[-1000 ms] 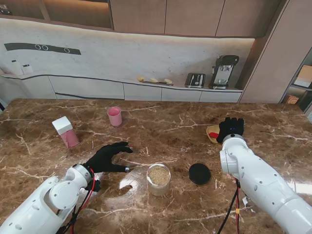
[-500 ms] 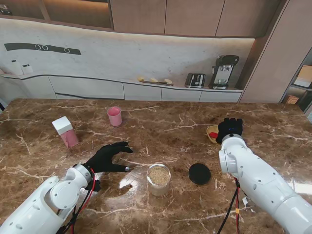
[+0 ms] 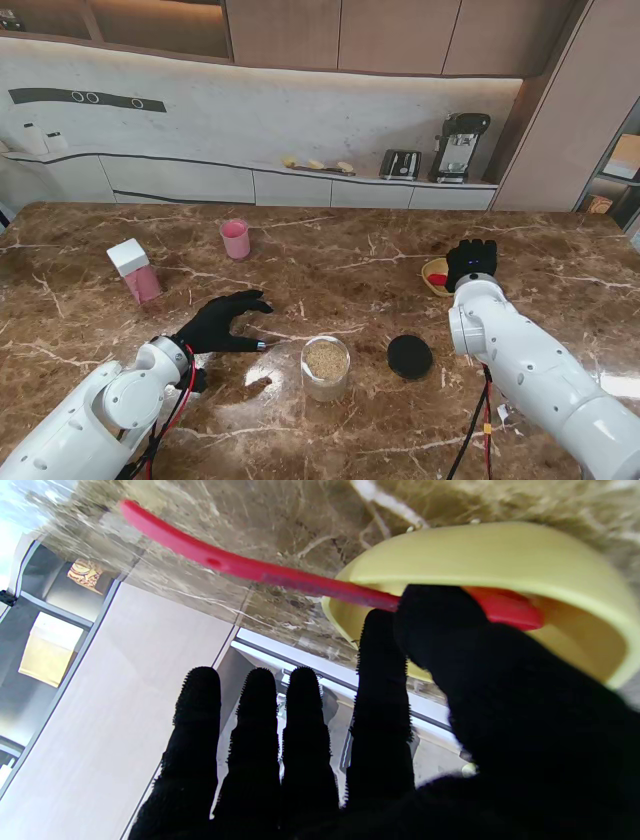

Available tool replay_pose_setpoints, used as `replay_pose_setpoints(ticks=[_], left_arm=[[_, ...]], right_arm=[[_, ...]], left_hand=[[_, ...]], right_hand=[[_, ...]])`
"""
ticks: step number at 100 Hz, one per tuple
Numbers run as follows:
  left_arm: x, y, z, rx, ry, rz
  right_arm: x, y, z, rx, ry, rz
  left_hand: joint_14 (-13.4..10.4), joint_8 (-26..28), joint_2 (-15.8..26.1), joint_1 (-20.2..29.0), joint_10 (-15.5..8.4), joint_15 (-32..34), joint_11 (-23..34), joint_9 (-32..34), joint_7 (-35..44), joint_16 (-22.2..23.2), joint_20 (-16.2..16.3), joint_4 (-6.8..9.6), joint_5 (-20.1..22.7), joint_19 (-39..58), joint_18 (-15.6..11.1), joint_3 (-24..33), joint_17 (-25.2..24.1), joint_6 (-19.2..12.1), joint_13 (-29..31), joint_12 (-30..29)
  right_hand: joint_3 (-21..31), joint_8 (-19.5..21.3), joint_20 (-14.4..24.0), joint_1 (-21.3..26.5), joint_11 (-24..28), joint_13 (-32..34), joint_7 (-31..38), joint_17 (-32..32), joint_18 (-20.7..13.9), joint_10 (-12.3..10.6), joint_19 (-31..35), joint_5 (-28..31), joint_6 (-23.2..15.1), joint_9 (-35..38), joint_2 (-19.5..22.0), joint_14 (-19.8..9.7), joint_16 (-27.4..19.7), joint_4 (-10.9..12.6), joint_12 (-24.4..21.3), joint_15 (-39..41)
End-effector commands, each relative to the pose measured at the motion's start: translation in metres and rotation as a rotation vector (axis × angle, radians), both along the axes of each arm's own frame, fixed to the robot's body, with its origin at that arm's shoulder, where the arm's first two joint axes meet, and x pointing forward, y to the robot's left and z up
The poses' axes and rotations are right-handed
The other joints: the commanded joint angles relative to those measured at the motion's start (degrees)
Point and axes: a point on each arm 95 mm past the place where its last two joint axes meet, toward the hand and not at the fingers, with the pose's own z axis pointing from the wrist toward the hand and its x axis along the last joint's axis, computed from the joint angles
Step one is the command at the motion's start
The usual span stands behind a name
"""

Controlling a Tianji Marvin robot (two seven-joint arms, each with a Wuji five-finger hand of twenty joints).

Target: Measure grain into the airtight container

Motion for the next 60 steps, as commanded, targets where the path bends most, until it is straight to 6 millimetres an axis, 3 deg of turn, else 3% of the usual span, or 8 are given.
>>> replay_pose_setpoints(ticks=[1,29,38,60], left_arm=[[-0.0017,0.0003,-0.0036,0.003,0.006,0.003],[-0.0030,0.0022,-0.0054,0.003,0.006,0.010],[-0.0032,0.0027,-0.0059,0.002,0.006,0.012],[-0.0035,0.0032,-0.0071,0.000,0.008,0.014]], right_arm=[[0.0013,-0.0027,-0.0018,0.003,0.008,-0.009],[0.0042,-0.0030,-0.0058,0.004,0.006,-0.006],[0.0046,-0.0034,-0.0075,0.000,0.001,-0.001],[0.0053,-0.0036,-0.0107,0.010,-0.030,0.005]], left_hand=[[-2.89,0.35,1.42,0.06,-0.35,-0.61,-0.79,0.26,-0.25,-0.62,0.93,1.65,0.05,-1.57,0.33,-1.26,-1.02,-2.09,-1.40,0.19],[-3.04,0.31,1.74,-0.01,-0.49,-0.63,-0.83,0.27,-0.23,-0.64,1.09,1.70,0.27,-1.81,0.41,-1.37,-1.04,-2.07,-1.41,0.17],[-2.93,0.33,1.65,0.11,-0.41,-0.63,-0.81,0.33,-0.20,-0.65,1.16,1.73,0.29,-1.86,0.52,-1.42,-1.03,-2.15,-1.40,0.18],[-3.08,0.30,1.82,0.18,-0.42,-0.62,-0.72,0.56,-0.31,-0.66,1.30,1.81,0.23,-1.94,0.48,-1.45,-1.02,-2.08,-1.28,0.31]], right_hand=[[0.57,0.35,0.90,1.65,0.51,2.00,2.25,0.29,0.60,-0.17,1.15,1.87,-1.63,0.71,-1.43,-0.30,-1.17,-2.44,-0.92,-0.12],[0.80,0.96,0.93,1.75,1.02,2.75,3.90,0.70,0.67,-0.57,1.75,3.71,-2.62,3.33,-2.27,-0.57,-1.29,-2.62,-0.94,0.11],[1.09,2.97,0.90,1.99,1.19,3.37,6.16,1.03,0.75,-1.03,2.12,6.06,-4.53,4.81,-2.99,-0.75,-1.36,-2.73,-0.96,0.23],[1.81,8.77,0.64,2.31,1.74,4.83,5.93,2.06,0.61,-1.43,3.70,5.81,-4.84,6.77,-4.85,-1.01,-1.45,-3.24,-0.39,0.71]])
